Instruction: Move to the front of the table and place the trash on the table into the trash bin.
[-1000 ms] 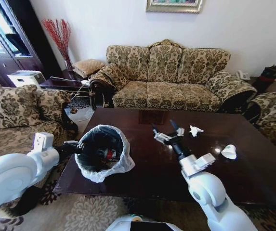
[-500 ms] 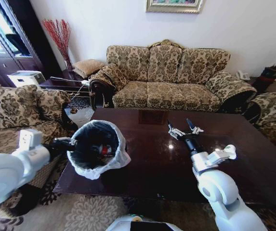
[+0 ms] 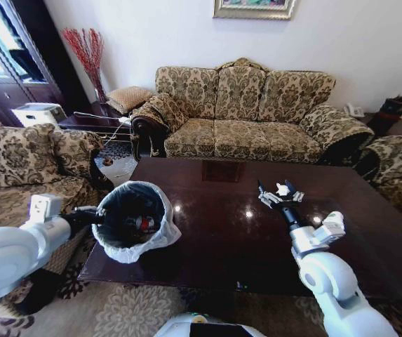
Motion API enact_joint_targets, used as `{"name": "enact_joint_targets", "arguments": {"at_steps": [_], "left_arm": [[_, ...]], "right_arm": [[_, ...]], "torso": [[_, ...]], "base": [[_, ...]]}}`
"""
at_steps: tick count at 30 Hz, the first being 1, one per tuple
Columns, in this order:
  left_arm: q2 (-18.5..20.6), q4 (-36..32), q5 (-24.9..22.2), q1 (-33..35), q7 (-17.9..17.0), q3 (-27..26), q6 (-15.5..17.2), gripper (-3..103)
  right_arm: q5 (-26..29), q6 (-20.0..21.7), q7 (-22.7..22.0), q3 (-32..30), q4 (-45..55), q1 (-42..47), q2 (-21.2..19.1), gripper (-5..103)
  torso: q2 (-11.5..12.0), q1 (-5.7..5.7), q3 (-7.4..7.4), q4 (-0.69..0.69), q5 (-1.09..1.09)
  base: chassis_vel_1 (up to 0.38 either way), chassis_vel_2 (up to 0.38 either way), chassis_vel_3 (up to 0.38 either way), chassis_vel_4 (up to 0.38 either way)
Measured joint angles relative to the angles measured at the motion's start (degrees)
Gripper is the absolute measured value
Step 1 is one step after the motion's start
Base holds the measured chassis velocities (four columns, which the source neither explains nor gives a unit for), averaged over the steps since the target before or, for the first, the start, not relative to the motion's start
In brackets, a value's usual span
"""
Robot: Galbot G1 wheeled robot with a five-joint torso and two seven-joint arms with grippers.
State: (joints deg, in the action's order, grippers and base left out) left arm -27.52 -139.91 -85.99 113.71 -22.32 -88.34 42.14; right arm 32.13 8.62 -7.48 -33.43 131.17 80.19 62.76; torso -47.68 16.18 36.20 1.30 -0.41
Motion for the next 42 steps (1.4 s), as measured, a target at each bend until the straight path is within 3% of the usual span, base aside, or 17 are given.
{"name": "enact_joint_targets", "arguments": {"at_steps": [17,32,34,36,39,41,42], "left_arm": [[-1.38,-1.03,1.16,-0.29,1.10,1.85,0.01,0],[-1.47,-1.54,1.52,-0.31,1.63,1.14,0.01,0],[-1.39,-1.51,6.43,0.02,3.57,0.71,0.00,0],[-1.34,-1.45,7.75,0.19,3.99,0.38,0.00,0],[-1.08,-1.05,11.02,0.82,4.65,-0.46,0.00,0],[-1.05,-0.66,12.52,1.00,4.87,-0.55,0.00,0],[-1.03,-0.37,13.75,1.09,5.03,-0.64,0.00,0]], "right_arm": [[0.51,0.83,0.13,-0.13,-0.51,1.64,0.87,100],[0.27,-0.26,0.11,0.06,-6.53,-0.46,0.48,100],[-0.82,-1.43,0.17,-0.02,-12.61,-3.03,0.31,100],[-1.16,-1.69,0.24,-0.03,-14.49,-3.92,0.21,100],[-3.03,-2.81,1.23,0.80,-20.05,-7.09,0.11,100],[-3.37,-2.94,1.27,1.43,-21.87,-8.44,0.13,100],[-3.71,-3.05,1.29,2.09,-23.98,-9.89,0.25,100]], "torso": [[0.00,0.00,0.00,0.00,-0.04],[0.01,0.00,0.00,-0.03,-0.05],[0.01,0.00,0.01,-0.03,0.08],[0.01,0.00,0.00,-0.01,0.06],[0.01,0.00,0.00,-0.01,-0.12],[0.01,0.00,0.00,-0.01,-0.14],[0.01,0.00,0.00,0.06,-0.13]], "base": [[-0.028,-0.030,0.034,0.032],[-0.237,-0.231,0.230,0.230],[-0.089,-0.116,0.136,0.071],[-0.053,-0.077,0.010,0.025],[0.000,0.000,0.000,0.000],[0.060,0.057,-0.017,-0.017],[0.060,0.057,-0.039,-0.017]]}}
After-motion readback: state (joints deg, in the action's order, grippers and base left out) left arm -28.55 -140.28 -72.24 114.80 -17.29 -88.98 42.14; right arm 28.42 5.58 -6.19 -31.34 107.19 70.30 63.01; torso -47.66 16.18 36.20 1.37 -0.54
